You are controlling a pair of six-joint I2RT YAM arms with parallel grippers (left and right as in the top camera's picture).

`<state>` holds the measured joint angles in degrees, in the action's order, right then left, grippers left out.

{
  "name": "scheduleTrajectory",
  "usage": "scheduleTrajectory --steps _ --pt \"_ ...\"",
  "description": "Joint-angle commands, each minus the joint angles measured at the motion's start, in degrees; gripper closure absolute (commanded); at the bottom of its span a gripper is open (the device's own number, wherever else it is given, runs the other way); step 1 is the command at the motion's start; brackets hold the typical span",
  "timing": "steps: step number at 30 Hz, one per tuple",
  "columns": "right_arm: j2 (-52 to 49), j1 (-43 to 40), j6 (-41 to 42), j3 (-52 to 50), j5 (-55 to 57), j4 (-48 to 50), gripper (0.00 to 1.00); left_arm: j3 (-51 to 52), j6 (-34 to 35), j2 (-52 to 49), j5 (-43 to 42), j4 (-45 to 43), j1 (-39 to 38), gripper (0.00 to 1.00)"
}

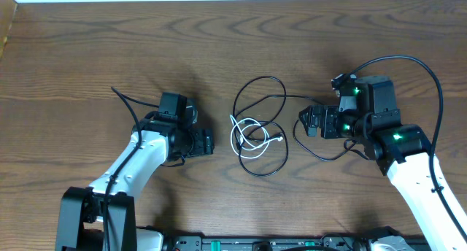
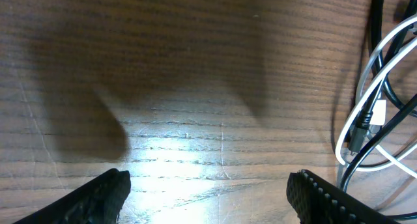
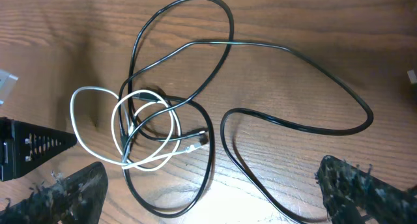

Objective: Untangle cables

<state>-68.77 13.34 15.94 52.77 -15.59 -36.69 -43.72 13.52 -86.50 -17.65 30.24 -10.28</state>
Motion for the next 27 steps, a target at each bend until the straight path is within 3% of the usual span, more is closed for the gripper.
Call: scheduleTrajectory --steps 1,19,23,27 --pt "0.17 -0.28 -0.35 0.33 0.5 -0.2 0.01 0.11 -0.09 -0.42 0.79 0.28 0.2 0.18" --pt "0.17 -0.28 -0.35 0.33 0.48 -0.2 0.01 0.11 -0.11 -0.42 0.81 0.28 0.2 0.17" --pt "0.17 -0.28 -0.35 0.33 0.48 -0.22 0.01 0.11 -0.09 -0.44 0.81 0.24 0.2 0.08" --pt "0.17 -0.28 -0.35 0.33 0.48 -0.2 0.01 0.11 -0.09 -0.42 0.81 -0.11 0.2 0.07"
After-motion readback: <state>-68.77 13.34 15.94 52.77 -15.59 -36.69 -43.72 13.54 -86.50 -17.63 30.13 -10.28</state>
